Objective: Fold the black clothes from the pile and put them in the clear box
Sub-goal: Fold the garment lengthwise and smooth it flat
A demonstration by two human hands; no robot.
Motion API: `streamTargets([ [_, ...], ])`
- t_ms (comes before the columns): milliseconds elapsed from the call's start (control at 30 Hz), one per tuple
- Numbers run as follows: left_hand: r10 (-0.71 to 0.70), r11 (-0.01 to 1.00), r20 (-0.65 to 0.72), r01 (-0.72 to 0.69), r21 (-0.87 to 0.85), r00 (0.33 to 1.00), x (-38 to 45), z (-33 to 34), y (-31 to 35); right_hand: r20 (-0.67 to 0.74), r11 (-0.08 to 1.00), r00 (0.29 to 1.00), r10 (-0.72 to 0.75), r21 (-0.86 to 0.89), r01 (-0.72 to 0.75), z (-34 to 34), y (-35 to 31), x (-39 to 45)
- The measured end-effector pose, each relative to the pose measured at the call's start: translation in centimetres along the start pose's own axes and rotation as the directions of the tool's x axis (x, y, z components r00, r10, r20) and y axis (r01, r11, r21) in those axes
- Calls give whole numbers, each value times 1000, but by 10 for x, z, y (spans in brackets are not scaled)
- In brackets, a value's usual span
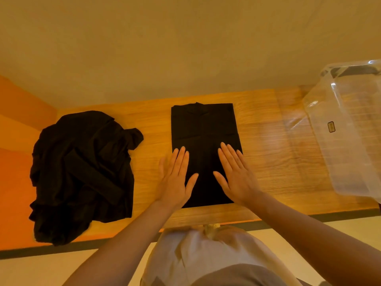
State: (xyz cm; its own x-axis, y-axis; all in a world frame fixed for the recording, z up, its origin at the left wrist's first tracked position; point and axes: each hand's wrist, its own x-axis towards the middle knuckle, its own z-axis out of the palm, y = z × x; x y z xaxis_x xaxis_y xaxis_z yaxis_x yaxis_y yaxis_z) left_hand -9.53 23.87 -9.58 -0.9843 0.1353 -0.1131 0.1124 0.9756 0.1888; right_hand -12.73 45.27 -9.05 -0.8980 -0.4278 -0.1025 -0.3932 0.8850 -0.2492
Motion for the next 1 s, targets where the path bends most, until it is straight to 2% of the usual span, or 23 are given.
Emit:
streamTargets([
  [167,-23,1000,68,22,13,997,54,5,11,72,997,995,66,-33,-64,5,-5,50],
  [233,-45,999,93,42,31,995,56,9,3,99,992,988,115,-68,-108,9,9,50],
  [367,-52,999,59,51,15,997,42,12,-19,121,986,981,149,-100,-137,7,37,29],
  [533,-87,996,45,88,-15,995,23,11,-33,92,981,983,160,-130,-147,7,40,13],
  [667,-99,993,39,101,-58,994,48,-3,-32,32,991,993,111,-81,-108,-2,23,49],
  [767,-59,997,42,61,-57,997,89,-14,-22,21,997,997,68,-47,-67,-5,9,94],
  [900,99,994,128,-103,21,987,136,-15,-20,92,993,995,-37,-105,46,-2,6,135],
  [1000,125,990,188,-134,38,974,154,-17,-38,101,993,995,23,-121,-11,1,23,144],
])
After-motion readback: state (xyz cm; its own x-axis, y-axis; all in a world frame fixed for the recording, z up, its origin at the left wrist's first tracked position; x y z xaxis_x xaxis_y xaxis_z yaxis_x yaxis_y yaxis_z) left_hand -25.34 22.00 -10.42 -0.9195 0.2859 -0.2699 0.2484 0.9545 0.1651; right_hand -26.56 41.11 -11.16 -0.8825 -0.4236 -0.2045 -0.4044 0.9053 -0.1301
